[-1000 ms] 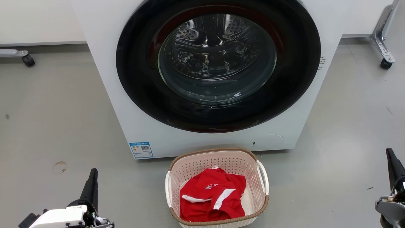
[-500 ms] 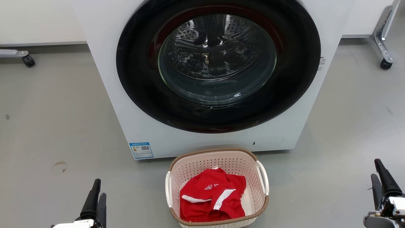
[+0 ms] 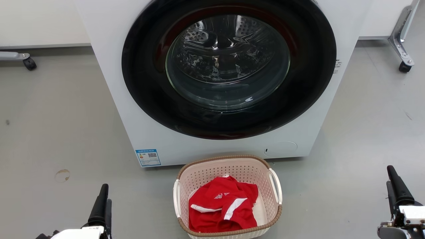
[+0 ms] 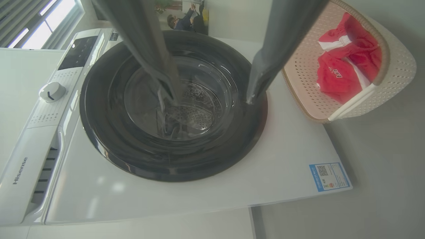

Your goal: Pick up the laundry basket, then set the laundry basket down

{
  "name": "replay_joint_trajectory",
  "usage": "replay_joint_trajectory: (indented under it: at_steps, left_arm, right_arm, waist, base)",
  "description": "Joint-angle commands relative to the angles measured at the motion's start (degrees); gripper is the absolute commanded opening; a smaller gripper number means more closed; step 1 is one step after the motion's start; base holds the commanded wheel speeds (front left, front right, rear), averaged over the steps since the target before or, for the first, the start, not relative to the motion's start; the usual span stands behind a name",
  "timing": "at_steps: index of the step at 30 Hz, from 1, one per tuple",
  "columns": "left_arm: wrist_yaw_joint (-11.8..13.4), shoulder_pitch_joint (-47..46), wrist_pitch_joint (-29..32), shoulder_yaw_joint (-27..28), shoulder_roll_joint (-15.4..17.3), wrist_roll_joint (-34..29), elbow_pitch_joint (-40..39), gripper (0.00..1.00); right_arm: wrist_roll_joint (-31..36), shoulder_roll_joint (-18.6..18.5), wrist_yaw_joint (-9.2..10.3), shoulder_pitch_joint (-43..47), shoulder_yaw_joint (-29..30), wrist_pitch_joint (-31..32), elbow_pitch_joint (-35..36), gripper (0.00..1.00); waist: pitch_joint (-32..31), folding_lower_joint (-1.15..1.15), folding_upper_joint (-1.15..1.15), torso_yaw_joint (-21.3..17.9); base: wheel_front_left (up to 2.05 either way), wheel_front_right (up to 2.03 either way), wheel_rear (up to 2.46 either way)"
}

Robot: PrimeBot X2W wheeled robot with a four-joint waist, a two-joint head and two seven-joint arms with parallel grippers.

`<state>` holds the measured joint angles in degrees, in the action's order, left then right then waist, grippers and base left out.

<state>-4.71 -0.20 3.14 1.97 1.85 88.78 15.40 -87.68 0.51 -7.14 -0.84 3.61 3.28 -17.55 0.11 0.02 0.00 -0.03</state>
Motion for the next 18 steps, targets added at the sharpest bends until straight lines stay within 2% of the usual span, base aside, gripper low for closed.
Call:
replay_joint_trajectory:
  at_steps: [1,13,18]
  left_arm:
    - [0.5,-1.2,-0.5,-0.1,0.9,-1.6,-2.1,1.0]
    - [4.8,-0.9,-2.5,-3.6,2.8,-12.6,-3.2,1.0]
    - [6.2,-1.0,-3.0,-4.7,3.3,-15.4,-3.6,1.0]
  right_arm:
    - [1.6,-1.7,-0.08,-2.9,-0.4,-0.9,1.4,1.0]
    - [16.4,-1.6,-0.11,-3.7,-0.6,-2.9,1.0,1.0]
    - [19.5,-1.7,-0.12,-3.8,-0.9,-3.6,1.4,1.0]
  waist:
    - [0.0,-0.02,0.0,0.0]
    - [0.0,-0.02,0.0,0.0]
    - [-0.1,-0.02,0.0,0.0]
  base:
    - [0.0,0.0,0.0]
    - [0.0,0.0,0.0]
    - [0.0,0.0,0.0]
